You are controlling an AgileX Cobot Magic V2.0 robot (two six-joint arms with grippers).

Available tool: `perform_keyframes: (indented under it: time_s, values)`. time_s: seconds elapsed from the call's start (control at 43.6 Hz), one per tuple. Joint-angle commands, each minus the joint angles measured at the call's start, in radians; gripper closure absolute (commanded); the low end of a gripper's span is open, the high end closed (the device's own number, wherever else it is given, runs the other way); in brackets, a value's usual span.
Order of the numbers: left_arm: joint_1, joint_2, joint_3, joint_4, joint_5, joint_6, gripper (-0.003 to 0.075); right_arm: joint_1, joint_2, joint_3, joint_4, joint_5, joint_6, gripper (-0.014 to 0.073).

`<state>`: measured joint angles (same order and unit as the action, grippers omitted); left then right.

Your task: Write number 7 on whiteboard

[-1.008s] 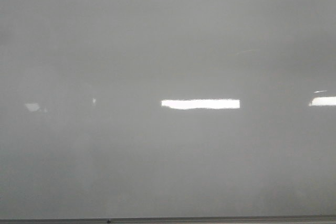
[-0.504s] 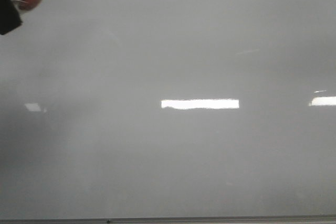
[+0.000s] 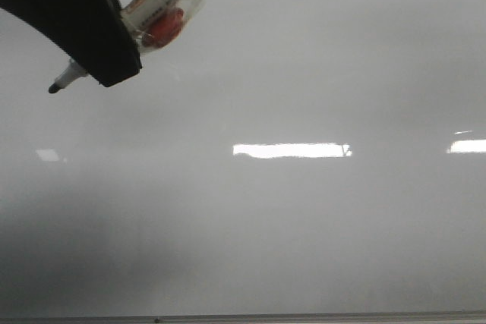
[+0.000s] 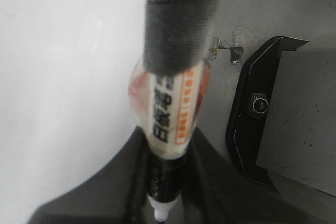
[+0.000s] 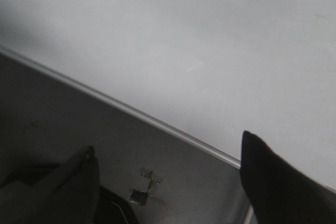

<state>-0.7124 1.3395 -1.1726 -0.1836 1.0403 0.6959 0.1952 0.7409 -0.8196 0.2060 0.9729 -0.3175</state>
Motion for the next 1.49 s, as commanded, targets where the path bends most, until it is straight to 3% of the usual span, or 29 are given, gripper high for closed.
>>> perform_keyframes:
  time_s: [0.0,0.275,0.504,0.756,1.1,1.375,1.467]
  values:
    - [-0.010,-0.021,-0.034,-0.009,-0.040,0.006,0.0741,0.047,0.057,-0.060,0.113,-0.004,-0.179,0.0025]
    - [-0.010,-0.021,-0.034,-0.011,-0.034,0.118,0.0741,0.236,0.235,-0.167,0.245,0.004,-0.484,0.0025]
    - [-0.010,-0.021,-0.034,-0.013,-0.028,0.132,0.0741,0.428,0.395,-0.293,0.245,-0.085,-0.492,0.0025]
    - [-0.010,-0.021,-0.034,-0.013,-0.028,0.132,0.0741,0.512,0.559,-0.436,0.245,-0.128,-0.492,0.0036]
    - [-0.010,-0.021,-0.034,-0.013,-0.040,0.132,0.0741,0.524,0.622,-0.492,0.277,-0.136,-0.492,0.0212]
    - [-0.010,-0.021,-0.034,-0.015,-0.056,0.132,0.0735,0.524,0.622,-0.492,0.277,-0.109,-0.491,0.0521]
    - [-0.010,-0.021,-0.034,-0.016,-0.069,0.130,0.0661,0.524,0.622,-0.492,0.277,-0.107,-0.491,0.0607]
